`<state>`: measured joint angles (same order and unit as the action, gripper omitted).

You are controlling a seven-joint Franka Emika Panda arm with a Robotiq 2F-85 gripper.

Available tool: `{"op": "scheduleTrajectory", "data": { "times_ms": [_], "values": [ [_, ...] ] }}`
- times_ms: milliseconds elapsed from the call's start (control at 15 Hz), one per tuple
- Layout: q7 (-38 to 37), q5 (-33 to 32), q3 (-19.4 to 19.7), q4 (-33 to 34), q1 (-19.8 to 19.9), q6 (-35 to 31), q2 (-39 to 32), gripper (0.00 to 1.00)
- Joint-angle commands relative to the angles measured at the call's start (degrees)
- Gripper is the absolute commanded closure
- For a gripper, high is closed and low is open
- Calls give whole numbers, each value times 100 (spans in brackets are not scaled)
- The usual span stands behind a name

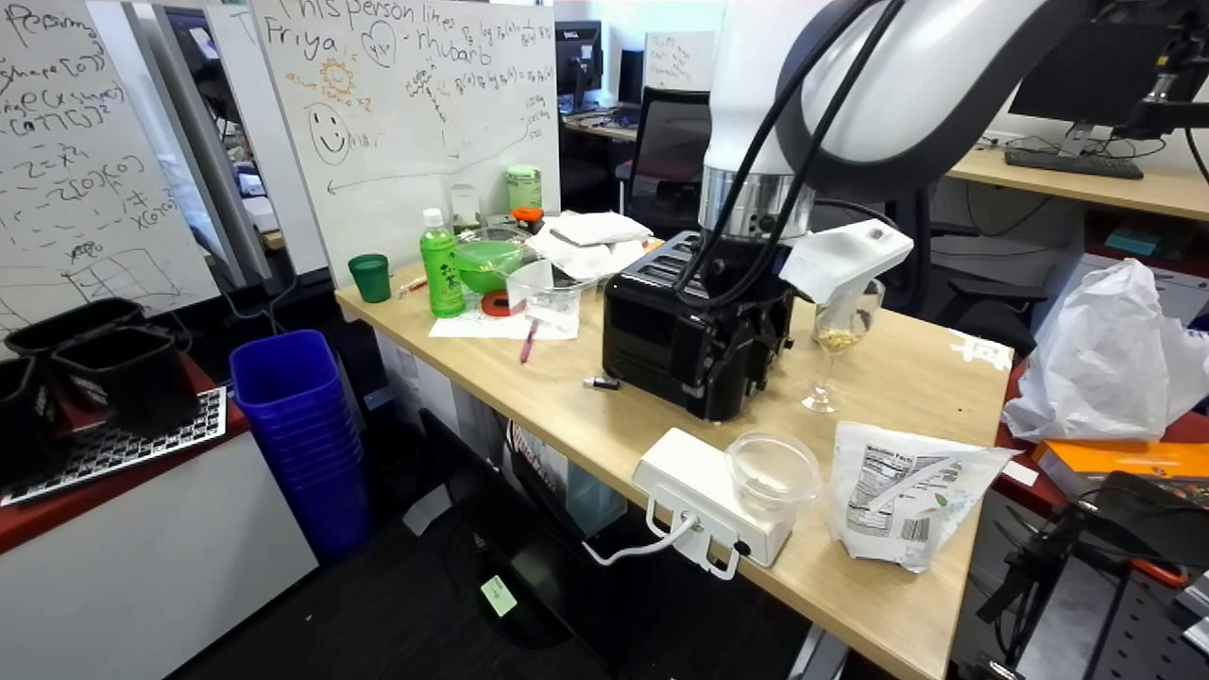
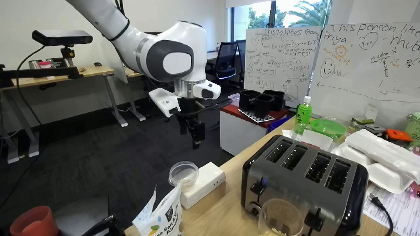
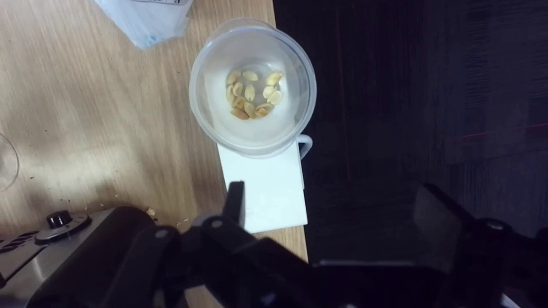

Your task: Put the cup on the white machine

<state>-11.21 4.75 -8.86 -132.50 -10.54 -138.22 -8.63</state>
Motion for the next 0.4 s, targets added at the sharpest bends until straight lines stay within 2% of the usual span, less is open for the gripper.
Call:
{"op": "scheduleTrajectory", "data": {
  "times_ms": [0, 333],
  "values": [
    [-1, -2, -6, 5, 2, 13, 9, 0],
    [-4, -3, -6, 12, -13, 1, -77, 0]
  ]
}}
